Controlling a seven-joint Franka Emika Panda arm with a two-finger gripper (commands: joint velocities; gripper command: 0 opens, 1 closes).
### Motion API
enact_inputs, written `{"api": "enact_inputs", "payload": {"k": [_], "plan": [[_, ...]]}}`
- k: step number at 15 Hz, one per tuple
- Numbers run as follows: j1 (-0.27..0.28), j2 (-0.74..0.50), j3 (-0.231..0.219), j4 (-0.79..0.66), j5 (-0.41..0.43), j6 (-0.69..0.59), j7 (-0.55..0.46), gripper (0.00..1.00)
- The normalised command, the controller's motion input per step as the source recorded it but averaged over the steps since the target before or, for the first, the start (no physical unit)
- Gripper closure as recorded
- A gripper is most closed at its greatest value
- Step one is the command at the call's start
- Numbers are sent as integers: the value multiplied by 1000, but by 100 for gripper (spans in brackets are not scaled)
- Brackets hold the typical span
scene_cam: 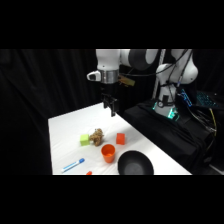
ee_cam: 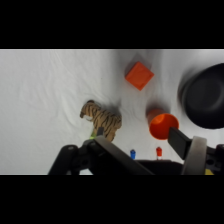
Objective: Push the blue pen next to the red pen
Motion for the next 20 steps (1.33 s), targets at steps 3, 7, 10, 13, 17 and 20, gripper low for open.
{"api": "enact_inputs", "payload": {"k": [3,7,10,13,17,20], "plan": [[-27,102,-3,122,12,-32,-58,0],[-71,340,-50,392,50,-28,-213,0],[-103,508,-69,619,82,-55,-308,0],[-98,596,-35,772,103,-119,-348,0],[-80,627,38,881,125,-193,-397,0],[-85,670,97,954,105,-236,-389,0]]}}
